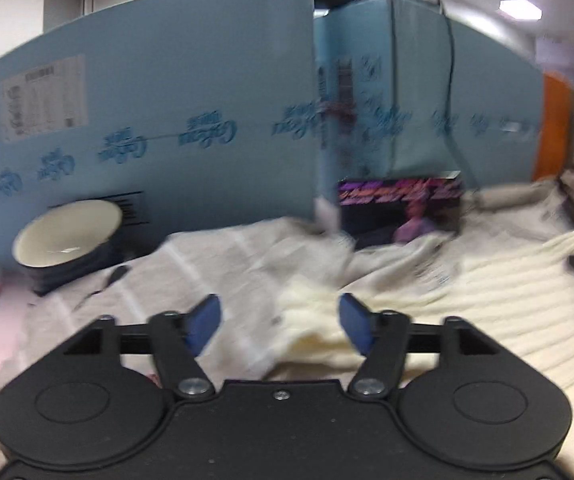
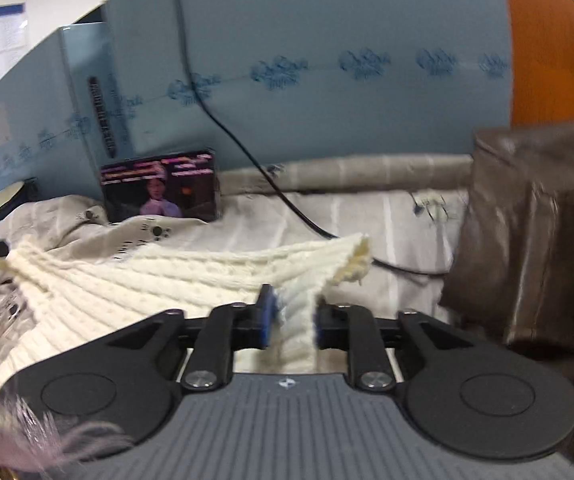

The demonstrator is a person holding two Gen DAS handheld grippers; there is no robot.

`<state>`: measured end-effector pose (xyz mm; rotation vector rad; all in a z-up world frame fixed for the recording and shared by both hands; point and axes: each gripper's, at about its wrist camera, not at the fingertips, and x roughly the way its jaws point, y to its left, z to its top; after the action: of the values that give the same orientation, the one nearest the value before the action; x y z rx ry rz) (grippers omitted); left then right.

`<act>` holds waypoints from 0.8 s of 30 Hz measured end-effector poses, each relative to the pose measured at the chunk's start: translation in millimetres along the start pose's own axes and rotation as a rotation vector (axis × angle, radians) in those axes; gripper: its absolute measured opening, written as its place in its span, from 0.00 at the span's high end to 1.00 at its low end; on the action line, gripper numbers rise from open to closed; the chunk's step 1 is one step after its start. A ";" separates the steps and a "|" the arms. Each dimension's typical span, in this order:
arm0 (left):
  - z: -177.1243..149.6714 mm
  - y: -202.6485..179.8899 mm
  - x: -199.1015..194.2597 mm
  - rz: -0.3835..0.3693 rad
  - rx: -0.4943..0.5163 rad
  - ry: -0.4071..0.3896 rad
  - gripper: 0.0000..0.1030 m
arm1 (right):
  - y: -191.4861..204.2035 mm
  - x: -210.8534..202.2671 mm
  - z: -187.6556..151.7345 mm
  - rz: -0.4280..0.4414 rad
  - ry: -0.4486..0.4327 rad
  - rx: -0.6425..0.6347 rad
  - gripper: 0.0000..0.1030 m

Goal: Fold clothes
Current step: 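Lay the sweater flat on the duvet and open both grippers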

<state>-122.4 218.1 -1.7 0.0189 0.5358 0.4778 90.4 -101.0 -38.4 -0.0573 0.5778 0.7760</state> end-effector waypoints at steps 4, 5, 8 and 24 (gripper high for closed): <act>-12.4 -1.9 3.7 0.093 0.152 0.032 0.21 | -5.5 -1.8 -4.2 -0.010 -0.011 0.029 0.58; -11.6 5.1 -3.2 0.104 0.125 0.023 0.21 | -6.0 -3.9 -4.9 -0.006 -0.021 0.029 0.49; -10.9 31.5 -30.2 0.097 -0.023 0.007 0.22 | -8.3 -9.0 -6.1 0.001 -0.039 0.039 0.41; -69.2 -20.5 -110.7 -0.230 -0.108 0.099 0.85 | -3.4 -25.8 -7.2 0.002 -0.118 0.038 0.40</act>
<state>-231.2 143.6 -10.3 -0.1693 0.6005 0.2835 74.7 -122.0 -31.8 0.0245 0.4803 0.7648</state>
